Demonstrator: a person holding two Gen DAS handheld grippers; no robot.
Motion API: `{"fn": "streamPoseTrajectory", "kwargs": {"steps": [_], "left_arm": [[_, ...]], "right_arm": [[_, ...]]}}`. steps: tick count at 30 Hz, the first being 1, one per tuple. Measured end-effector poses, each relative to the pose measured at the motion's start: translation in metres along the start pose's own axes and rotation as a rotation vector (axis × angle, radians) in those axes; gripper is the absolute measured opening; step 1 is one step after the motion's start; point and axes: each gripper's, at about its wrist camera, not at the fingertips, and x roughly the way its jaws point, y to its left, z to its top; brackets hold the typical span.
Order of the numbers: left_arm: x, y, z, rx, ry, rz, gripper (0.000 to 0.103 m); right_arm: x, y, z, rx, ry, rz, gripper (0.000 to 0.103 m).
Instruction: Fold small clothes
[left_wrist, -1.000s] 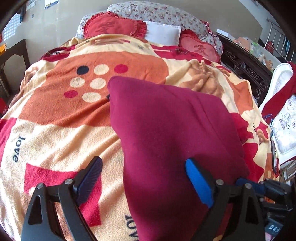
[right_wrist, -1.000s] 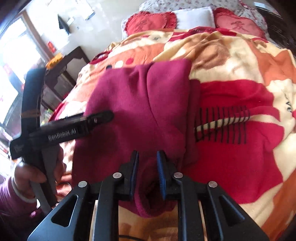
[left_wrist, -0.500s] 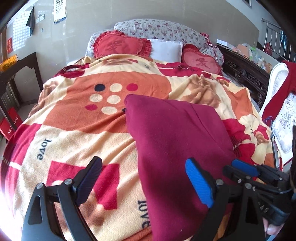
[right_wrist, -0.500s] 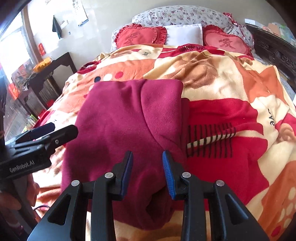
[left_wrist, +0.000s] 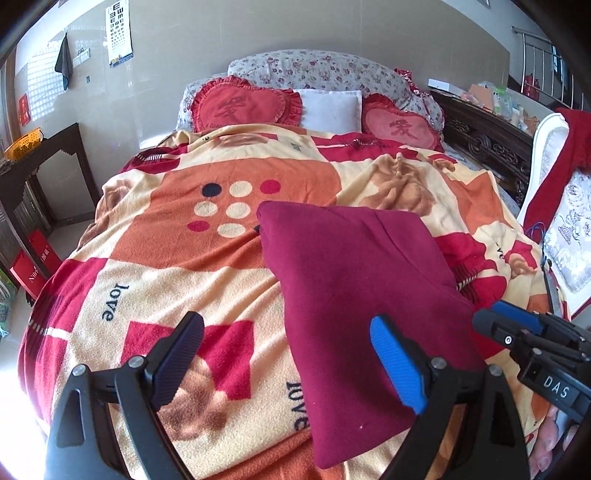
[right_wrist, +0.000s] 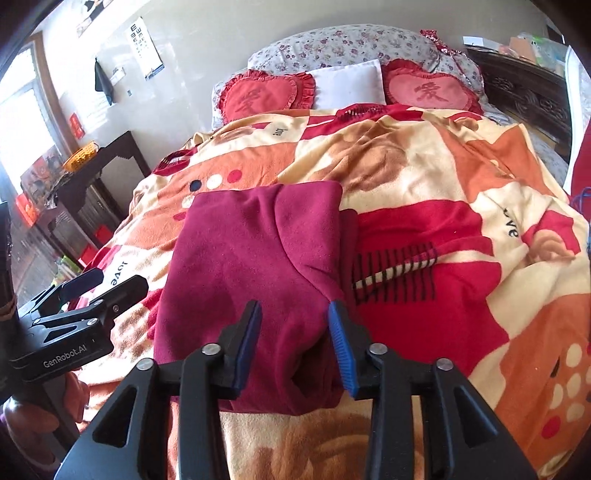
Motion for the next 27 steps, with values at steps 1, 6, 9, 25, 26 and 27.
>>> {"fn": "streamPoseTrajectory", "kwargs": {"steps": [1, 6, 9, 25, 26, 27], "left_arm": [[0.001, -0.001, 0.000, 0.000, 0.004, -0.003, 0.094], [0.007, -0.006, -0.001, 0.004, 0.006, -0.007, 0.094], [0.011, -0.009, 0.000, 0.001, 0.005, -0.022, 0.094], [-0.001, 0.001, -0.010, 0.001, -0.015, 0.005, 0.094], [-0.002, 0.003, -0.010, -0.003, -0.017, 0.008, 0.094], [-0.003, 0.005, -0.010, -0.008, -0.020, 0.011, 0.094]], "right_arm": [[-0.001, 0.001, 0.000, -0.004, -0.001, -0.006, 0.024], [-0.002, 0.001, -0.001, -0.001, -0.001, -0.030, 0.030], [-0.001, -0.001, -0.002, -0.006, 0.000, -0.056, 0.032], [0.000, 0.007, 0.007, 0.010, -0.024, -0.095, 0.034], [0.001, 0.008, 0.007, 0.007, -0.021, -0.093, 0.035], [0.001, 0.010, 0.007, 0.005, -0.019, -0.093, 0.035]]}}
